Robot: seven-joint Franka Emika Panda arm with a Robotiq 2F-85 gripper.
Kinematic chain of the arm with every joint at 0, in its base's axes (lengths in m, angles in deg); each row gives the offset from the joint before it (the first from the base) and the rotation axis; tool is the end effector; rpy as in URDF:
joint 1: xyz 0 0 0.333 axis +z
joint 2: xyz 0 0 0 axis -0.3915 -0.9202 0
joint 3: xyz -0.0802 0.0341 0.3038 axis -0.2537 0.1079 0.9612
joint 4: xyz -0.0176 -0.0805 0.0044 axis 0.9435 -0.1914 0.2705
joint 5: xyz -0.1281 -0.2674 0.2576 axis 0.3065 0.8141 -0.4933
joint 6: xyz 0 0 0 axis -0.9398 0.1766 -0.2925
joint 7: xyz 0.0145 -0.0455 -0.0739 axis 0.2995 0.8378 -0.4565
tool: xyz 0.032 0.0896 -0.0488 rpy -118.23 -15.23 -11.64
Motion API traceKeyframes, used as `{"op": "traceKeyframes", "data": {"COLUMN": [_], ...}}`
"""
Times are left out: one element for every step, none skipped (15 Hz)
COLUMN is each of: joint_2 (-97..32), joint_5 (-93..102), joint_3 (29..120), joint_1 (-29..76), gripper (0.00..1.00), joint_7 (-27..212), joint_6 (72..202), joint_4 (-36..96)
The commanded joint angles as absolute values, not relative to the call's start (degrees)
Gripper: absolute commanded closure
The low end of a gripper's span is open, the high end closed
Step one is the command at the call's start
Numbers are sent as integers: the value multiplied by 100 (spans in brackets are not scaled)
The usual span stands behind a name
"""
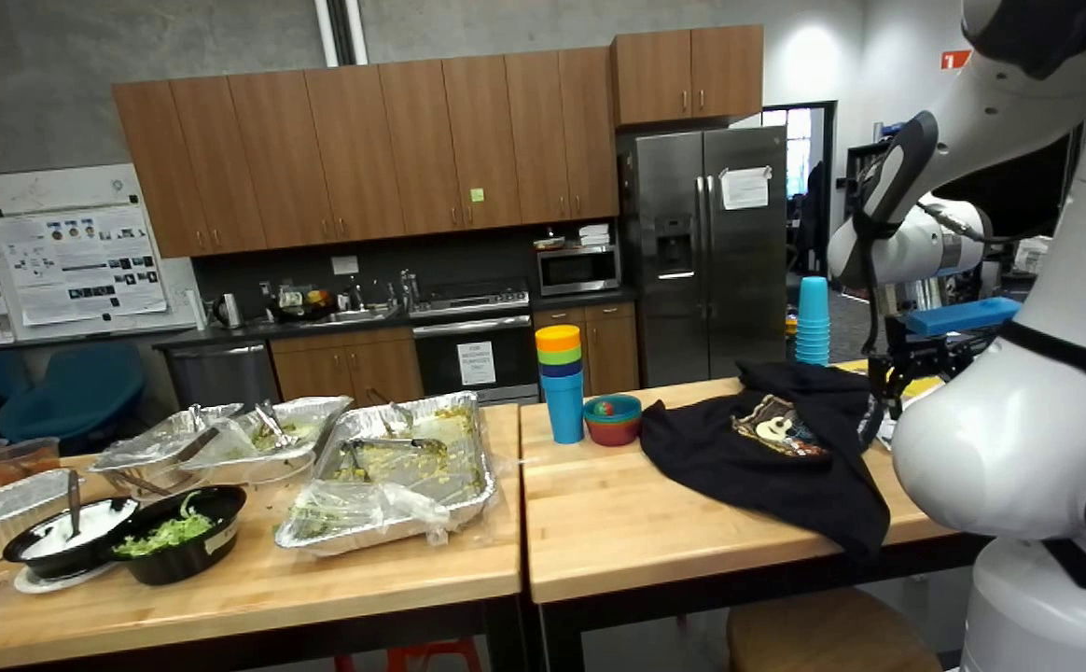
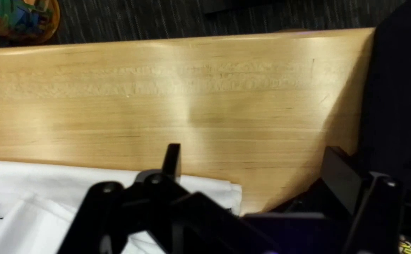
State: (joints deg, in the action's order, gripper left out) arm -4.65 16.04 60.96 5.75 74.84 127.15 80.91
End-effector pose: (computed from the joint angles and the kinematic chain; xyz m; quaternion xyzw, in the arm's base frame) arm 0.3504 -0.2565 0.3430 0.9896 -0.1078 -0.0876 0.0362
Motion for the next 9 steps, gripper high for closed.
{"op": "traceKeyframes", "data": {"joint_2": [198, 276, 350, 434, 509, 572, 634, 681, 693], "joint_5": [1383, 1194, 983, 816, 666, 564, 508, 460, 449], "joint_3": [6110, 6097, 6087, 6089, 6097, 6110, 6125, 6130, 6136], "joint_1": [671, 736, 789, 833, 876, 915, 934, 957, 966], "gripper": [0, 0, 0, 0, 0, 0, 0, 0, 0], "joint_7": [7208, 7084, 7052, 7017, 6985, 6958, 6958, 6943, 6950], "joint_6": [13019, 13090, 13179, 13244, 13259, 13301, 13310, 13368, 13397], "joint_4": [8744, 8849, 8974, 9095, 9180, 9267, 9356, 9428, 9461]}}
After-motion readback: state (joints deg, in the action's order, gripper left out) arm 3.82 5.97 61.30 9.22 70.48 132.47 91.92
